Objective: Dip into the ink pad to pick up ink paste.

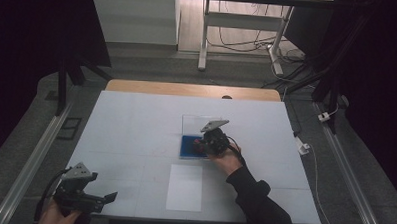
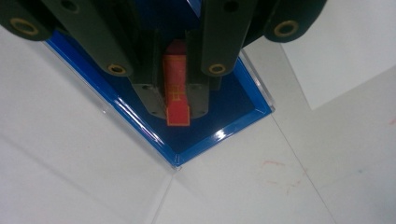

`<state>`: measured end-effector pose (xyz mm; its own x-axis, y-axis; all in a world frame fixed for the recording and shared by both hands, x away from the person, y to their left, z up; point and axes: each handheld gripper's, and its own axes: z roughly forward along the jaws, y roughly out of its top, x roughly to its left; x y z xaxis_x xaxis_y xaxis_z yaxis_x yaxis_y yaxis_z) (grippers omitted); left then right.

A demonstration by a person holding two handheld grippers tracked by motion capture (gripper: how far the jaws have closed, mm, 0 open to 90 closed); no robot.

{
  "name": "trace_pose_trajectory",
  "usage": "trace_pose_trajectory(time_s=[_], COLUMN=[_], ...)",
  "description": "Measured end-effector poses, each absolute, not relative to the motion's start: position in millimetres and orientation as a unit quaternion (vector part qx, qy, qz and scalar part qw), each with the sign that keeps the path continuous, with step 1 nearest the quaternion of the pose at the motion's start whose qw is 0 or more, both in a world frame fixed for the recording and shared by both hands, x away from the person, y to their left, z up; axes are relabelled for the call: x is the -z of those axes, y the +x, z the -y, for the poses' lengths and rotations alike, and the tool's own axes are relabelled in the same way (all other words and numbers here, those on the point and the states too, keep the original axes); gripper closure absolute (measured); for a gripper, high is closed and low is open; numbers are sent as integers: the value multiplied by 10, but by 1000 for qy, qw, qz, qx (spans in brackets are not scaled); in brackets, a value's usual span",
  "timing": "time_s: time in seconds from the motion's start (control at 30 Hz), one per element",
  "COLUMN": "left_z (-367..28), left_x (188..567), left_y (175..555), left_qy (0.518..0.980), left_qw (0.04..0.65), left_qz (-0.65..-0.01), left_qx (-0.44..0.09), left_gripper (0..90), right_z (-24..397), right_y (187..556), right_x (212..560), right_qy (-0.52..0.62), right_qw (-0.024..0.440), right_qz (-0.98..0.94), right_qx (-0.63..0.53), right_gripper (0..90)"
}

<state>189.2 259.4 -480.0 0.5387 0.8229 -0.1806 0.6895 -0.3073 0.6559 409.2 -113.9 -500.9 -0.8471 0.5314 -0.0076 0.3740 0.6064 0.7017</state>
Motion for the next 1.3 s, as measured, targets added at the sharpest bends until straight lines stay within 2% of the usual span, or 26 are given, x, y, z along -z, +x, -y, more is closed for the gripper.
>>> trace_pose_trajectory(time_s=[0.1, 0.37, 0.77, 1.3], left_z=[-2594, -2609, -2614, -2615], left_x=[4799, 4799, 4798, 4797], left_y=[1891, 1892, 1886, 1883], left_qy=[804, 801, 800, 799], left_qw=[353, 357, 360, 360], left_qz=[-470, -471, -471, -472], left_qx=[-94, -92, -93, -93], left_gripper=[24, 25, 25, 25], right_z=[1106, 1180, 1229, 1249], right_y=[4056, 4141, 4156, 4036], right_x=[5002, 5001, 4938, 4791], right_qy=[242, 258, 261, 241], right_qw=[125, 90, 93, 74], right_qz=[-894, -887, -884, -884], right_qx=[-354, -371, -376, -393], right_gripper=[806, 803, 801, 801])
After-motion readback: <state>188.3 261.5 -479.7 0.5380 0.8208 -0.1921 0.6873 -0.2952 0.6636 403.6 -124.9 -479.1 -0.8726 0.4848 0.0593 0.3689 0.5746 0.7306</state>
